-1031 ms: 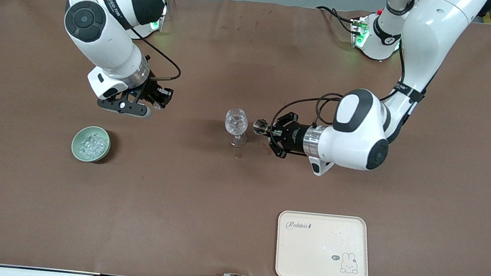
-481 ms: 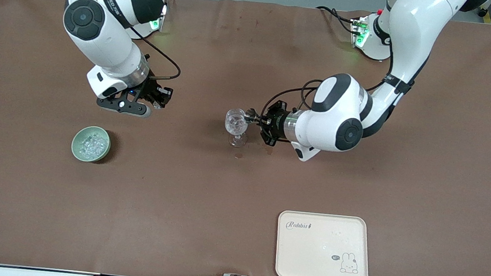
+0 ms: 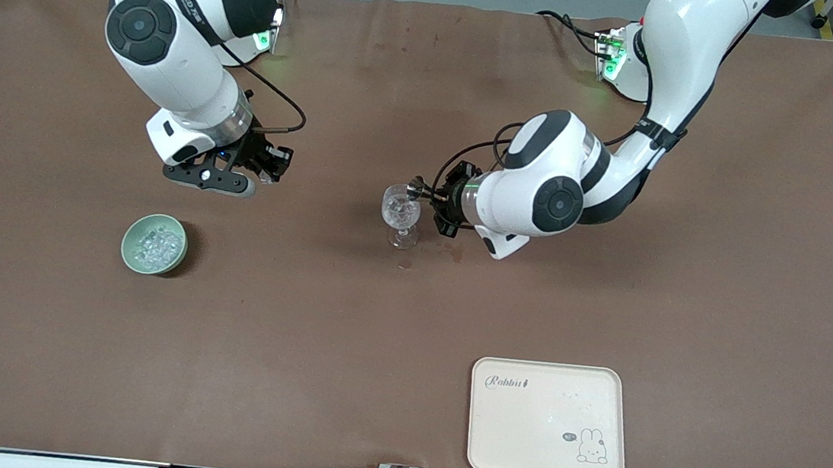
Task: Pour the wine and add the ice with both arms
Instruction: 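Tilt the jigger with the left gripper to pour into the wine glass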
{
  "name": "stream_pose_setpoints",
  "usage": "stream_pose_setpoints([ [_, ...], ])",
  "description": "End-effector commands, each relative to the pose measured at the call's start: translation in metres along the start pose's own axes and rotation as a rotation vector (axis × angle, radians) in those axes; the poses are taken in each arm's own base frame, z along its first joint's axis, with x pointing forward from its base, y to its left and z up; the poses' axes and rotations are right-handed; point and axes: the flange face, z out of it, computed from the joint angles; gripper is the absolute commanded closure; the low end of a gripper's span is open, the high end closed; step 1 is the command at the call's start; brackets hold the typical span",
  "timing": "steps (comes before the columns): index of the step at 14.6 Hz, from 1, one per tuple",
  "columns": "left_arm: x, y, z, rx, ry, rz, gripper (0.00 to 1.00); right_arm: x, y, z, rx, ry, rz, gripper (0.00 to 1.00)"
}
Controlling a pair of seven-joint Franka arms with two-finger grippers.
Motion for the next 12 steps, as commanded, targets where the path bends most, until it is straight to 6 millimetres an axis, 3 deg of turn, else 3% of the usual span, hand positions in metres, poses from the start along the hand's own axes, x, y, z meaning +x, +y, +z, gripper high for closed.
stream_pose_setpoints([
  [1,-0.009,-0.008,-0.003,-0.033,0.056,-0.007,1.00,-0.008,0.007,-0.007,-0.001,0.004,-0.010,1.00],
  [5,-0.029,-0.011,0.000,-0.068,0.102,-0.012,1.00,-0.008,0.008,-0.010,0.001,0.007,-0.008,1.00],
  [12,-0.029,-0.011,0.005,-0.091,0.151,-0.046,1.00,-0.008,0.008,-0.011,0.001,0.007,-0.002,1.00],
])
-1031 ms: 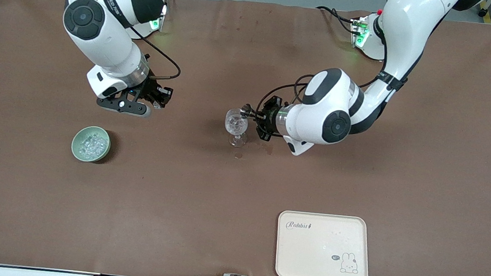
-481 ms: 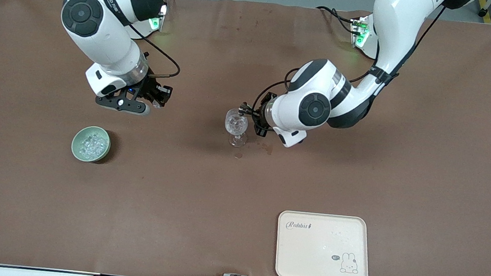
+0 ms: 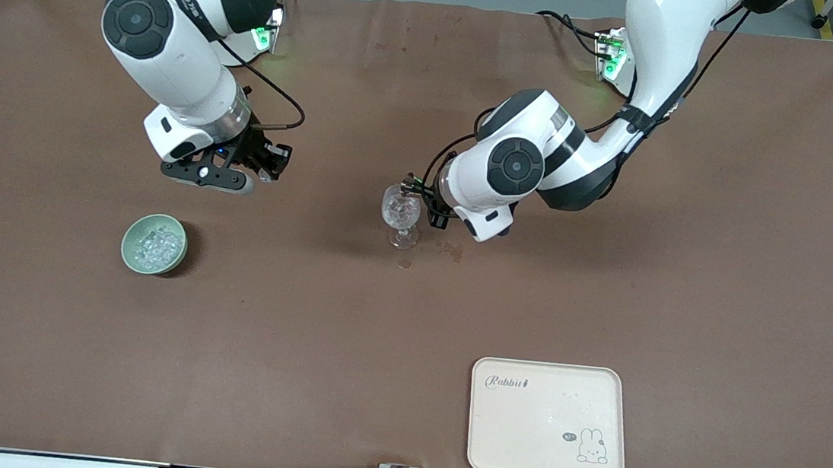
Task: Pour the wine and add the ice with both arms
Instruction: 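Tilt the jigger with the left gripper to pour into the wine glass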
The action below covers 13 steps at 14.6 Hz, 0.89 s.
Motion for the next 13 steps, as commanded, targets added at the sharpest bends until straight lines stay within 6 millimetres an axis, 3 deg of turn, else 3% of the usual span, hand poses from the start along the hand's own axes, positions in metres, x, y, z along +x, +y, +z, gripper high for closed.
stream_pose_setpoints([
  [1,-0.003,0.001,-0.005,-0.025,0.018,-0.028,1.00,-0.008,0.008,-0.008,-0.006,-0.005,0.001,1.00],
  [13,-0.018,0.000,-0.009,-0.105,0.096,-0.078,1.00,-0.008,0.008,-0.013,-0.005,-0.004,0.002,1.00],
])
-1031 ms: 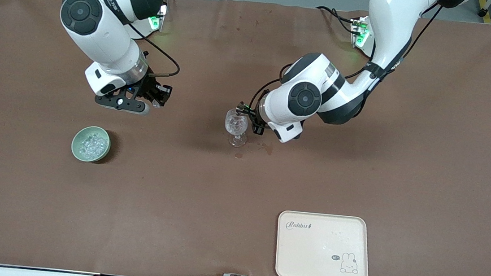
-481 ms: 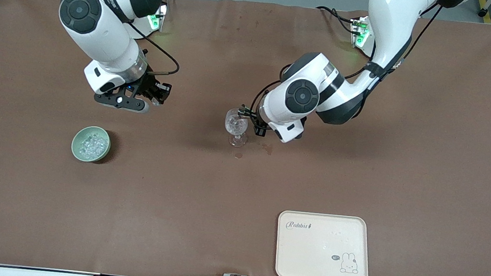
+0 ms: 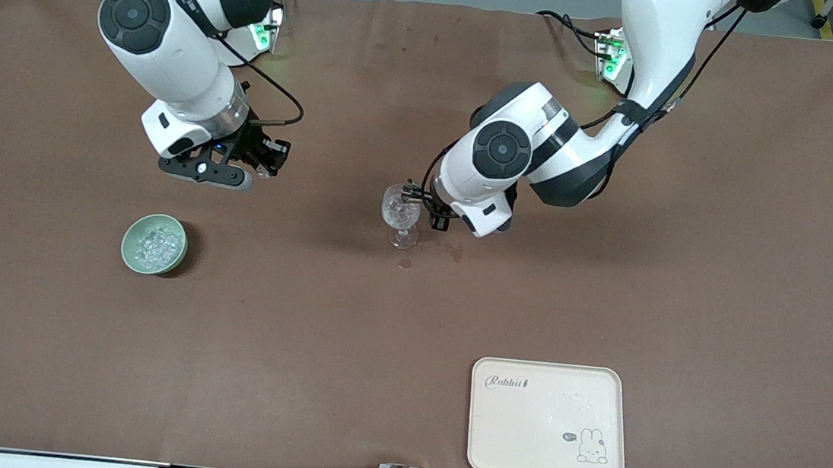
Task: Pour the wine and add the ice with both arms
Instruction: 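Tilt the jigger with the left gripper to pour into the wine glass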
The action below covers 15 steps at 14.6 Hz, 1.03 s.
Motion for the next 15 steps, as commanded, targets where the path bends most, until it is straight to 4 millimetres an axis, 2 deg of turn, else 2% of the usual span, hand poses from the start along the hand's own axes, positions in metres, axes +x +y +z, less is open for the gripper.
stream_pose_setpoints([
  [1,-0.008,0.003,-0.007,-0.039,0.017,-0.018,1.00,-0.006,0.006,-0.010,0.001,0.007,0.001,1.00],
  [5,-0.015,-0.001,0.004,-0.058,0.062,-0.015,1.00,-0.006,0.006,-0.011,0.002,0.008,0.001,1.00],
  [11,-0.023,-0.008,0.007,-0.068,0.081,-0.009,1.00,-0.006,0.006,-0.010,0.002,0.009,0.001,1.00],
  [15,-0.011,0.001,0.001,-0.055,0.063,0.011,1.00,-0.006,0.005,-0.009,0.001,0.007,0.001,1.00],
])
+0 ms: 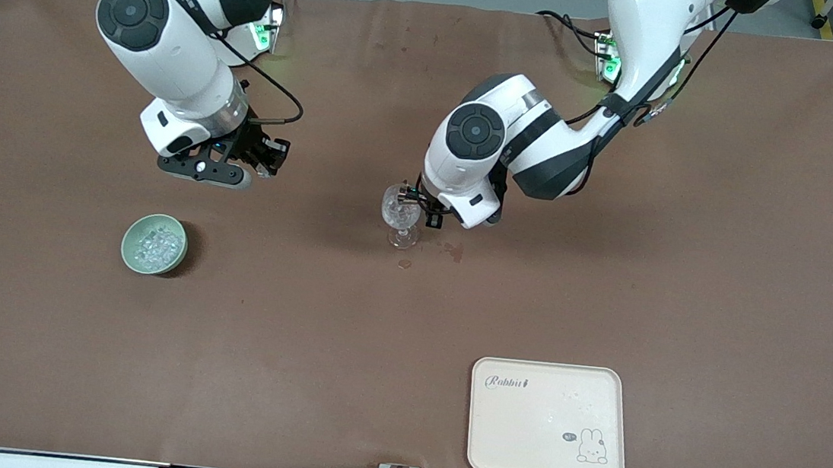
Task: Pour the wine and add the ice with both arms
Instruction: 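Tilt the jigger with the left gripper to pour into the wine glass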
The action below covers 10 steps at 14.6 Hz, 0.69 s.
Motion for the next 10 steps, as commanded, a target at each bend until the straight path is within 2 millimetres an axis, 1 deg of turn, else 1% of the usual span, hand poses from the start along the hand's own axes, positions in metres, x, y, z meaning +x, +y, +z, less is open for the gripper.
stream_pose_setpoints([
  [1,0.011,0.014,-0.014,0.010,-0.038,0.022,1.00,-0.006,0.003,-0.006,-0.002,0.004,-0.002,1.00],
  [3,0.017,0.018,-0.026,0.074,-0.161,0.066,1.00,-0.006,0.002,-0.005,-0.002,0.004,-0.003,1.00],
  [4,0.026,0.024,-0.033,0.092,-0.221,0.082,1.00,-0.006,0.001,-0.004,-0.001,0.005,-0.004,1.00],
  [5,0.032,0.029,-0.040,0.094,-0.254,0.095,1.00,-0.006,-0.003,-0.007,0.004,0.012,-0.002,1.00],
  [6,0.033,0.029,-0.041,0.097,-0.268,0.112,1.00,-0.008,-0.009,-0.013,0.012,0.022,0.015,1.00],
  [7,0.043,0.037,-0.042,0.096,-0.281,0.109,1.00,-0.012,-0.020,-0.017,0.020,0.031,0.030,1.00],
  [8,0.056,0.046,-0.044,0.102,-0.312,0.100,1.00,-0.020,-0.036,-0.013,0.017,0.029,0.031,1.00],
  [9,0.065,0.053,-0.048,0.106,-0.356,0.107,1.00,-0.026,-0.057,-0.003,0.014,0.028,0.031,1.00],
  [10,0.082,0.065,-0.057,0.093,-0.404,0.113,1.00,-0.029,-0.075,0.006,0.022,0.036,0.043,1.00],
])
